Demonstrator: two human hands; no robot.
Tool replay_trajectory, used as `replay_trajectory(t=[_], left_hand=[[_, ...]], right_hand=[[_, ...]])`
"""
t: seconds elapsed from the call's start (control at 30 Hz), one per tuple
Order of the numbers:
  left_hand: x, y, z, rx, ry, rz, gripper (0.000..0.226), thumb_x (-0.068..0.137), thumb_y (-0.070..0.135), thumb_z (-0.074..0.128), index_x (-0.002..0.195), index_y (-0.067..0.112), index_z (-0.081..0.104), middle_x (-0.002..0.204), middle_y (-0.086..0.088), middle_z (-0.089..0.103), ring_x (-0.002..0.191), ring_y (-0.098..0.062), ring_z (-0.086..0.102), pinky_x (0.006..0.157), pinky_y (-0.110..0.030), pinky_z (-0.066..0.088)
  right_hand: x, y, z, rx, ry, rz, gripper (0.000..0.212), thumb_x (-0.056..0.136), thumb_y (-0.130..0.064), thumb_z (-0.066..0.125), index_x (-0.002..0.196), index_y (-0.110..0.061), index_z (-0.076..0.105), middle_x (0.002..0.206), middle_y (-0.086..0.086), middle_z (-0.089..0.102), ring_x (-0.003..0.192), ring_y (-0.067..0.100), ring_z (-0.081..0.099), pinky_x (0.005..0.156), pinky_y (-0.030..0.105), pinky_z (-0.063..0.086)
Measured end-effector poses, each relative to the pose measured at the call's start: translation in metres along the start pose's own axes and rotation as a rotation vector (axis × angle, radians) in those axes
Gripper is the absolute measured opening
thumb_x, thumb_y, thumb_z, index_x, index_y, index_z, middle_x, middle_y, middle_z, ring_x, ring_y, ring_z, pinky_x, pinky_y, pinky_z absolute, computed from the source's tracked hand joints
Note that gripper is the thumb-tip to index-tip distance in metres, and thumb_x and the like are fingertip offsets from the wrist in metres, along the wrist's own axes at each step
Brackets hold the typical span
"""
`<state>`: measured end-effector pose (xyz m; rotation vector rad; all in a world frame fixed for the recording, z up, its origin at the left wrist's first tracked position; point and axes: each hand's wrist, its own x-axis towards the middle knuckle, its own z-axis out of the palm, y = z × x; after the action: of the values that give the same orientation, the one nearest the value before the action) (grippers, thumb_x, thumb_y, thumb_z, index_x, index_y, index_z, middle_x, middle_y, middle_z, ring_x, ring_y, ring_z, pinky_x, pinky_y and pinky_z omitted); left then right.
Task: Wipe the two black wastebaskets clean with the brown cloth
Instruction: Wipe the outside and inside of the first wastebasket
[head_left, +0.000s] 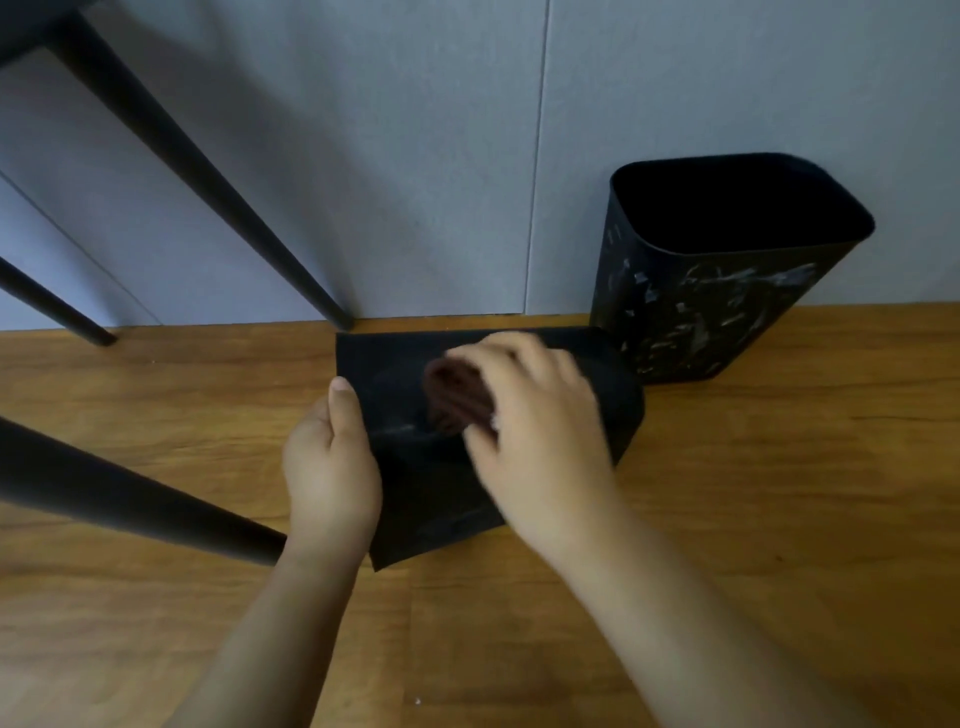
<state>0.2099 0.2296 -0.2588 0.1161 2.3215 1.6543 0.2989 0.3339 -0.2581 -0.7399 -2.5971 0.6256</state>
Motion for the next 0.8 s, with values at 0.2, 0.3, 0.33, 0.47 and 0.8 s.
replay_trajectory(t=[0.2,0.3,0.33,0.47,0.8], left_hand=[[-0.001,-0.006,-0.006,0.01,0.013,-0.074,0.044,0.1,0.049,0.03,0.077,0.017,0.05,0.078,-0.01,0.053,0.082,-0.039,0.057,0.076,-0.052,0.05],[-0.001,0.001,-0.006,-0.006,-0.005,-0.122,0.043,0.1,0.05,0.03,0.079,0.019,0.05,0.083,-0.01,0.055,0.088,-0.04,0.058,0.082,-0.058,0.048],[0.0,0.002,-0.004,-0.009,-0.005,-0.124,0.043,0.1,0.051,0.03,0.078,0.019,0.05,0.082,-0.009,0.054,0.084,-0.037,0.057,0.08,-0.056,0.048],[0.006,0.006,0.003,-0.023,0.006,-0.134,0.04,0.101,0.047,0.032,0.077,0.02,0.049,0.078,-0.005,0.052,0.074,-0.022,0.053,0.066,-0.036,0.044],[0.026,0.001,-0.003,0.048,-0.031,-0.133,0.033,0.101,0.044,0.035,0.081,0.023,0.051,0.087,-0.003,0.055,0.078,-0.016,0.053,0.059,-0.029,0.034]], right_hand=[[-0.021,0.05,0.001,0.124,0.106,0.088,0.059,0.076,-0.02,0.056,0.134,-0.033,0.048,0.137,-0.012,0.044,0.129,0.011,0.04,0.107,0.039,0.041],[-0.014,0.085,-0.001,0.199,0.304,0.389,0.057,0.082,-0.013,0.063,0.136,-0.026,0.048,0.14,-0.005,0.043,0.128,0.017,0.044,0.104,0.044,0.045],[-0.012,0.086,0.001,0.203,0.339,0.432,0.057,0.083,-0.012,0.064,0.136,-0.025,0.047,0.14,-0.003,0.042,0.128,0.017,0.043,0.104,0.044,0.045],[-0.026,0.044,0.017,0.201,0.315,0.304,0.063,0.075,-0.019,0.059,0.136,-0.03,0.046,0.144,-0.007,0.036,0.134,0.015,0.035,0.105,0.042,0.044],[-0.041,0.066,0.022,0.107,0.32,0.179,0.066,0.071,-0.015,0.063,0.134,-0.025,0.047,0.141,0.0,0.041,0.132,0.022,0.039,0.104,0.047,0.045]])
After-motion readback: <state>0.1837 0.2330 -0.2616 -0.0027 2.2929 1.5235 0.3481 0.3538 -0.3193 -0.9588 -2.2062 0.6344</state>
